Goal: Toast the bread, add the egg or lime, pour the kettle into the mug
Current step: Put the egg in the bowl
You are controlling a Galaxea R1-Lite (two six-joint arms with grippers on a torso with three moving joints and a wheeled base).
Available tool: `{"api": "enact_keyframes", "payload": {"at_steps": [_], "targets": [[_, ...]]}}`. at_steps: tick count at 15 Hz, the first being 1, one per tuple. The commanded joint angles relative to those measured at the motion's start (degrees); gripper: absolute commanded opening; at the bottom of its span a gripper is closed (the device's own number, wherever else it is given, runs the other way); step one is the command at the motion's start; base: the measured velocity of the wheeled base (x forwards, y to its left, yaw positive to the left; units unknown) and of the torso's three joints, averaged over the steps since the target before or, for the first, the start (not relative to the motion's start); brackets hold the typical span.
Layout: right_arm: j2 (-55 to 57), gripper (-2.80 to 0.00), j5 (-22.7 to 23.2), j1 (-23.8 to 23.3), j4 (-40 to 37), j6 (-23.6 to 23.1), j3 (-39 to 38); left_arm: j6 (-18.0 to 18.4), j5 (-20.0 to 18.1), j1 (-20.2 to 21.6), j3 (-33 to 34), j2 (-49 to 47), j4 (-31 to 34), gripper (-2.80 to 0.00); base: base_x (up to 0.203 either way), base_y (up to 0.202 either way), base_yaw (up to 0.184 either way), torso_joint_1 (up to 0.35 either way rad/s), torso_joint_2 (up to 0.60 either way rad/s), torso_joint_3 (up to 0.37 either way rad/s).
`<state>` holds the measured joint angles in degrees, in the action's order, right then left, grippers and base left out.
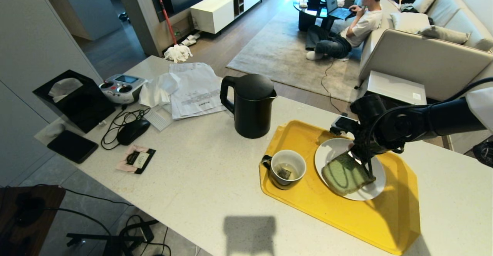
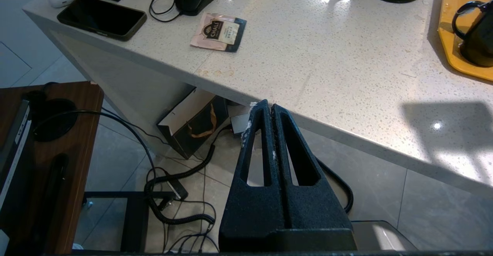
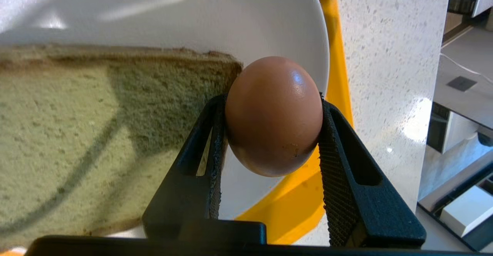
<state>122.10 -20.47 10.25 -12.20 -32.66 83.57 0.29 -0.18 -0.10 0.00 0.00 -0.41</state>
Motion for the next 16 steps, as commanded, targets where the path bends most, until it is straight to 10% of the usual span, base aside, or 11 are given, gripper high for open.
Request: {"api": "enact_keyframes", "payload": {"at_steps": [1,4,6,16], "targets": [[0.94,-2.80,-0.92,0.21,0.08,-0.29,0.11,-0.03,0.00,0.01,0.00,0.00,-0.02,-2.80,0.000,0.000,0.000,0.000,0.00,0.000],[1.03,-2.80,-1.24,0.21,-0.10,-0.30,0.03,-0.03,0.00,0.01,0.00,0.00,-0.02,-2.80,0.000,0.000,0.000,0.000,0.00,0.000],[0.95,0.00,-1.33,0.21,0.16,-0.21,-0.01,-0.03,0.00,0.01,0.00,0.00,-0.02,-2.80,0.000,0.000,0.000,0.000,0.00,0.000],[-6.13,0.00,-1.45,0.21,-0.22,-0.38,-3.93,-0.03,0.00,0.01,0.00,0.00,-0.02,-2.80,0.000,0.000,0.000,0.000,0.00,0.000]]}}
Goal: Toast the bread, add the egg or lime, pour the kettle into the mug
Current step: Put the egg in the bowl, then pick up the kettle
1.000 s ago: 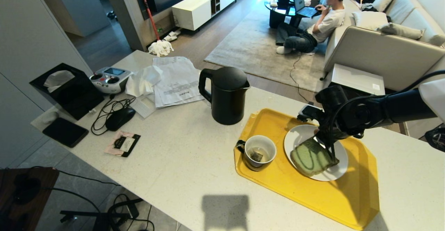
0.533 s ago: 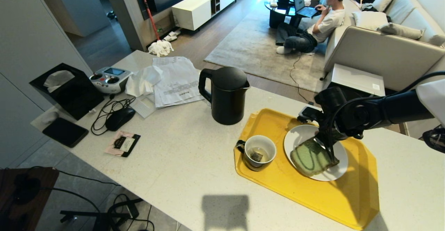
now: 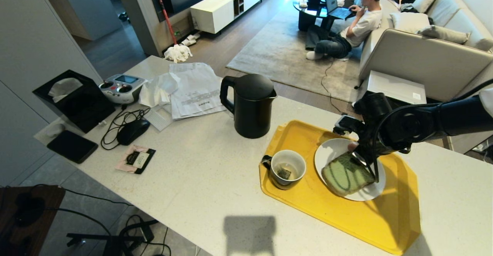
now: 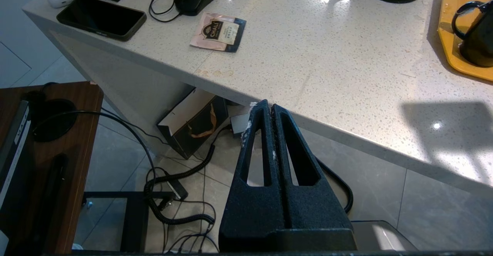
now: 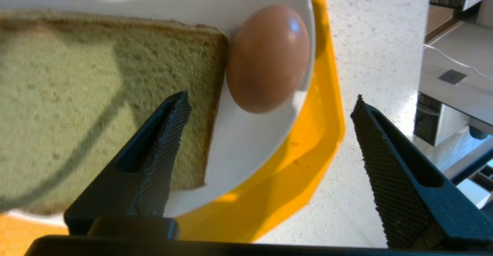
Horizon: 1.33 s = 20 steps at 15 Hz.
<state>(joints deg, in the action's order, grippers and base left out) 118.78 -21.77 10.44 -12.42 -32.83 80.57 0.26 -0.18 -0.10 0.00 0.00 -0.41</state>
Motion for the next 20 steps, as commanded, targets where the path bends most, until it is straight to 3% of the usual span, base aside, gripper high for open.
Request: {"api": "enact_keyframes", "payload": {"at_steps": [1,6,8,13,20], "targets": [[-4.53,0.00,-0.12,0.02,-0.04,-0.17,-1.78,0.01,0.01,0.01,0.00,0.00,-0.02,-2.80,0.000,0.000,0.000,0.000,0.00,0.000],[-16.88,0.00,-0.11,-0.31,-1.65,-0.05,-5.87,0.01,0.01,0.01,0.00,0.00,-0.02,-2.80,0.000,0.000,0.000,0.000,0.00,0.000],[-23.31,-2.80,-0.13,-0.54,-2.55,0.07,-8.06,0.01,0.01,0.01,0.00,0.00,-0.02,-2.80,0.000,0.000,0.000,0.000,0.00,0.000],[-39.91,-2.80,-0.15,-1.20,-2.96,2.44,-13.78,0.05,0.01,0.01,0.00,0.00,-0.02,-2.80,0.000,0.000,0.000,0.000,0.00,0.000],[-61.43,-2.80,0.16,-8.38,-3.48,10.02,-22.01,0.01,0.01,0.01,0.00,0.00,-0.02,-2.80,0.000,0.000,0.000,0.000,0.00,0.000]]}}
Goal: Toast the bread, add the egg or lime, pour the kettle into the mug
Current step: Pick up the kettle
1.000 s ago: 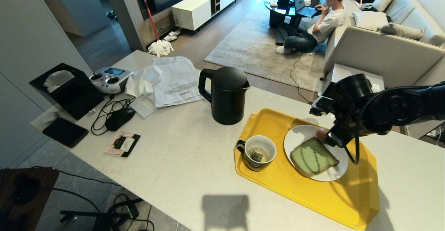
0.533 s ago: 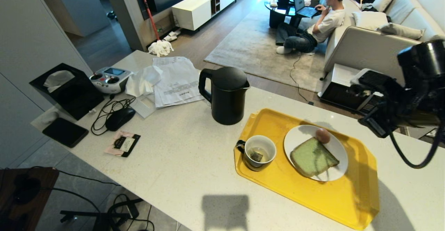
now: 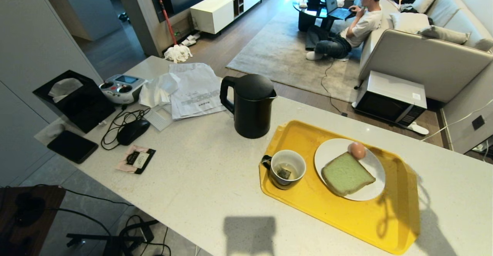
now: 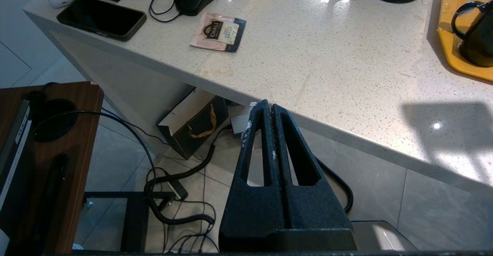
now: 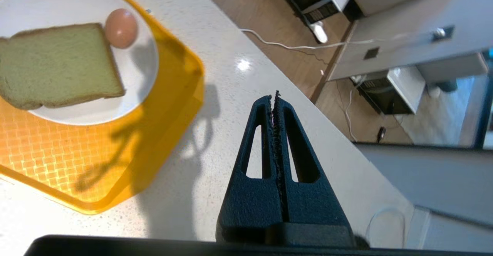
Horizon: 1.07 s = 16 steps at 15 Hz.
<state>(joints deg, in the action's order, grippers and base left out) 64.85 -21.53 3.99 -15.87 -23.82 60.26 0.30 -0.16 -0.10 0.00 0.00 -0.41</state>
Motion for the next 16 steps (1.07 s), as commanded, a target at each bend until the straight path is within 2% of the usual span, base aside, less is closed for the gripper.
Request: {"api": "enact_keyframes", "payload": {"at_steps": [1,5,7,13,16], "targets": [[-10.62,-2.80,-0.01,-3.25,-0.05,3.06,-2.83,-0.04,-0.01,0.01,0.00,0.00,-0.03,-2.80,0.000,0.000,0.000,0.000,0.00,0.000],[-22.41,-2.80,0.09,-6.56,-0.78,13.82,-7.11,-0.04,-0.01,0.01,0.00,0.00,-0.03,-2.80,0.000,0.000,0.000,0.000,0.00,0.000],[-28.35,-2.80,0.12,-7.90,-0.80,17.12,-10.39,-0.04,-0.01,0.01,0.00,0.00,-0.03,-2.80,0.000,0.000,0.000,0.000,0.00,0.000],[-47.21,-2.80,2.54,-7.42,-0.58,18.35,-20.45,0.05,-0.01,0.01,0.00,0.00,-0.03,-2.80,0.000,0.000,0.000,0.000,0.00,0.000],[-50.90,-2.80,3.56,-6.14,0.80,18.95,-22.74,0.00,-0.01,0.01,0.00,0.00,-0.03,-2.80,0.000,0.000,0.000,0.000,0.00,0.000]]}}
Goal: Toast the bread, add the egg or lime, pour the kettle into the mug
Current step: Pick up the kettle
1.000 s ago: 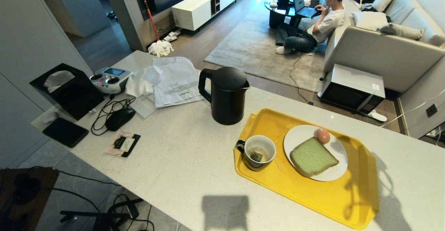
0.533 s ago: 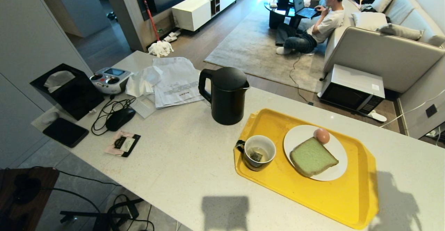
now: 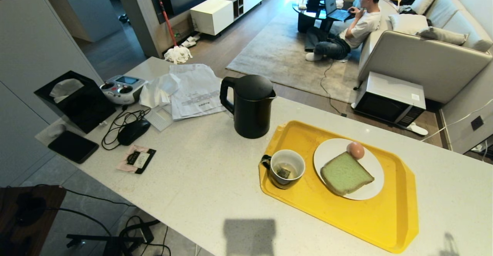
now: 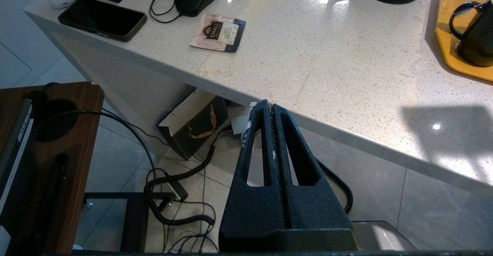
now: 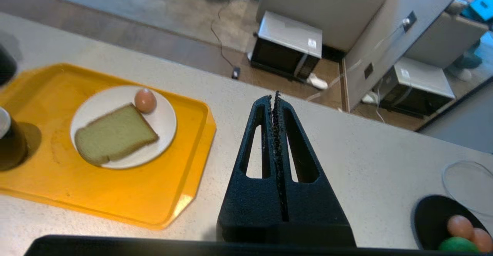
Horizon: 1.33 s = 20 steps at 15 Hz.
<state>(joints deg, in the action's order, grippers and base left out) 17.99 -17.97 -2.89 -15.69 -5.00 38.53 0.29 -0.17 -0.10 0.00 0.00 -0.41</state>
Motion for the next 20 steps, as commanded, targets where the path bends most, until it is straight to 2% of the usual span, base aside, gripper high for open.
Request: {"api": "enact_keyframes", "payload": {"at_steps": [1,5,8,11,14,16,20], "targets": [[-5.56,-2.80,0.23,1.33,1.18,-0.05,-1.48,-0.03,0.00,0.01,0.00,0.00,-0.02,-2.80,0.000,0.000,0.000,0.000,0.00,0.000],[-15.75,-2.80,3.38,3.15,1.61,-3.64,-8.24,-0.03,0.00,0.01,0.00,0.00,-0.02,-2.80,0.000,0.000,0.000,0.000,0.00,0.000],[-17.99,-2.80,5.69,3.16,2.51,-1.51,-11.56,-0.03,0.00,0.01,0.00,0.00,-0.02,-2.80,0.000,0.000,0.000,0.000,0.00,0.000],[-17.99,-2.80,5.85,3.16,14.92,-2.31,-18.75,-0.03,0.00,0.01,0.00,0.00,-0.02,-2.80,0.000,0.000,0.000,0.000,0.00,0.000],[-17.99,-2.80,6.31,3.16,29.57,-5.59,-33.18,-0.03,0.00,0.01,0.00,0.00,-0.02,-2.80,0.000,0.000,0.000,0.000,0.00,0.000],[-17.99,-2.80,9.31,3.16,34.63,-6.33,-38.67,0.05,0.00,0.01,0.00,0.00,-0.02,-2.80,0.000,0.000,0.000,0.000,0.00,0.000],[-17.99,-2.80,16.29,3.16,20.99,-3.72,-38.62,-0.03,0.00,0.01,0.00,0.00,-0.02,-2.80,0.000,0.000,0.000,0.000,0.00,0.000]]}}
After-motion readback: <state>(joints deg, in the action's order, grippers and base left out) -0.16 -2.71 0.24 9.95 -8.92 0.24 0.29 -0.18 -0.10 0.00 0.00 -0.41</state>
